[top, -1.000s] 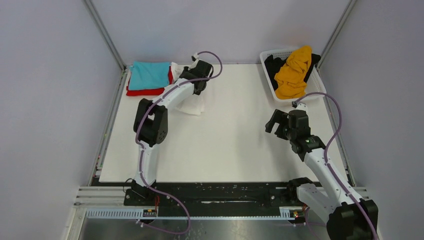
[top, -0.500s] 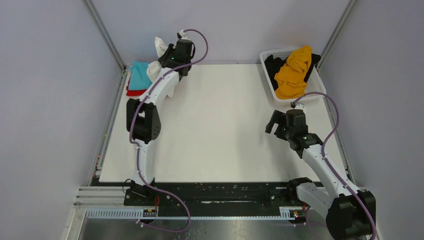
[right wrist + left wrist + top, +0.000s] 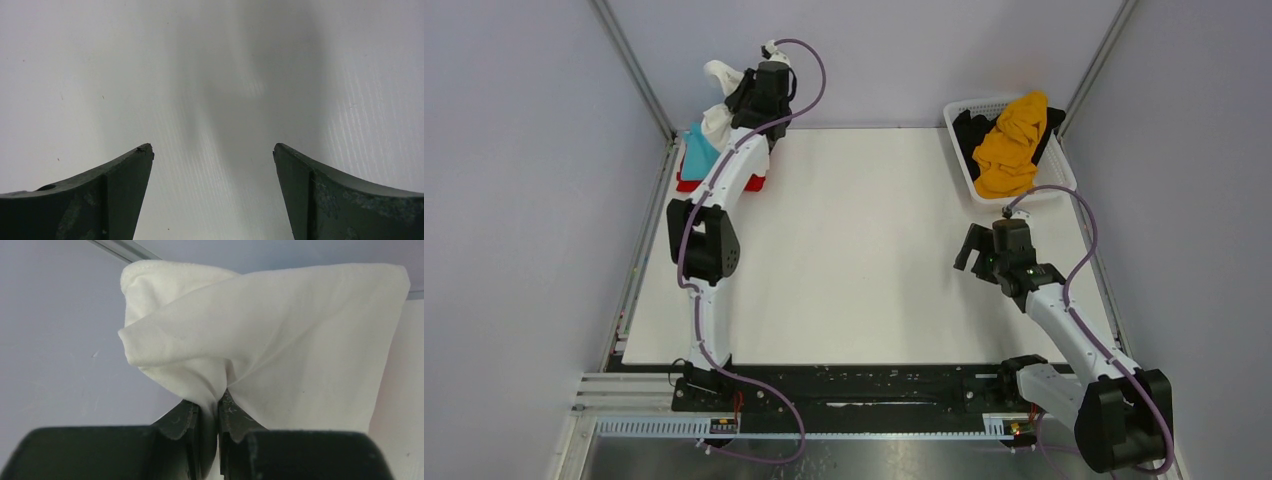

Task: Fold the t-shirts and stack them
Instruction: Put the neatly folded tshirt into the corner of the board with the left arm

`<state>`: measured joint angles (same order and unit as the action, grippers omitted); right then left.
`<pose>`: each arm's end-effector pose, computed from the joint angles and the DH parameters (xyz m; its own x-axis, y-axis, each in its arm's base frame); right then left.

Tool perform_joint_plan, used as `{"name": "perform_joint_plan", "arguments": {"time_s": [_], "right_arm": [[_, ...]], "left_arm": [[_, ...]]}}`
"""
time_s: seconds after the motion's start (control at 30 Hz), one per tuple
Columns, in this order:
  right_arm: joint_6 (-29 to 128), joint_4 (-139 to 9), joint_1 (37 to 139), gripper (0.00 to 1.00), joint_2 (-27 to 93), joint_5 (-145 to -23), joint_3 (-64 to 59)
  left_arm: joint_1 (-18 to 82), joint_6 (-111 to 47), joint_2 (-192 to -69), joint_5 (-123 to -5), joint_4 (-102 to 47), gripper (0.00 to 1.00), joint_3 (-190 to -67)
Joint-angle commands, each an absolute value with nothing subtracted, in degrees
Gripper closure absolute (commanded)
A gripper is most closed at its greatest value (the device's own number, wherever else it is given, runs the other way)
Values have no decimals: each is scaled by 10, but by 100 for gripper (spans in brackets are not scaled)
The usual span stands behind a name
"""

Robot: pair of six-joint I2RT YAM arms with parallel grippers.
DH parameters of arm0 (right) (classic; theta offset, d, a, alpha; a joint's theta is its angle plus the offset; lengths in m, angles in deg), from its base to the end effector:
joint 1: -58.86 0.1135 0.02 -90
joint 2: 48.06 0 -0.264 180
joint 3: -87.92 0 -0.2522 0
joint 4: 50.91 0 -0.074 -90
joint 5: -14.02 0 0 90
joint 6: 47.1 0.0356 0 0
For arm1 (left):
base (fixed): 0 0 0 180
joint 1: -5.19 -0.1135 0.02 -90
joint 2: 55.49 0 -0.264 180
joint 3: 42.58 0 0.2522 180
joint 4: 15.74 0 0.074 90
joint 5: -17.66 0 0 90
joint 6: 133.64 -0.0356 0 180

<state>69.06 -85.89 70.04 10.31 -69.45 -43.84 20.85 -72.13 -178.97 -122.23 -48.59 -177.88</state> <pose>0.2039 0.0362 0.2164 -0.6740 0.3133 -0.6690 0.2042 0.9493 0.2388 0.4916 -0.1095 0.3506 -0.5486 0.4730 -0.6894 -0.2865 0.6684 0.6865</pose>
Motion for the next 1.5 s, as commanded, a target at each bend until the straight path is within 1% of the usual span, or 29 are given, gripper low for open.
{"name": "perform_joint_plan", "arguments": {"time_s": [0.0, 0.2, 0.4, 0.87, 1.07, 1.13, 1.2, 1.23, 1.3, 1.33, 1.37, 1.4, 1.47], "right_arm": [[694, -867, 699, 1, 107, -675, -407], [694, -884, 698, 1, 118, -663, -396], [694, -888, 699, 0, 138, -657, -387], [688, -896, 700, 1, 190, -645, -371], [685, -906, 699, 1, 209, -635, -362], [683, -912, 700, 0, 218, -636, -356], [683, -915, 699, 0, 224, -636, -352], [683, -917, 699, 0, 226, -635, -351], [682, -917, 699, 1, 227, -635, -350], [681, -917, 699, 0, 226, -635, -349], [681, -918, 700, 0, 225, -634, -350], [681, -918, 699, 0, 224, -634, -350], [680, -919, 700, 1, 222, -632, -349]], "left_arm": [[187, -735, -1766, -1210, -433, 100, -1809], [171, -752, -1817, -1199, -409, 100, -1822], [152, -723, -1849, -1146, -423, 100, -1844], [107, -706, -1939, -1140, -382, 100, -1901], [95, -694, -1965, -1129, -371, 90, -1913], [92, -693, -1972, -1132, -365, 84, -1914], [91, -696, -1979, -1133, -356, 73, -1914], [91, -698, -1983, -1137, -349, 65, -1915], [91, -706, -1989, -1147, -335, 44, -1915], [91, -707, -1991, -1155, -325, 28, -1915], [91, -706, -1992, -1163, -316, 7, -1915], [90, -704, -1993, -1167, -313, 3, -1915], [90, -691, -1991, -1162, -320, 1, -1915]]}}
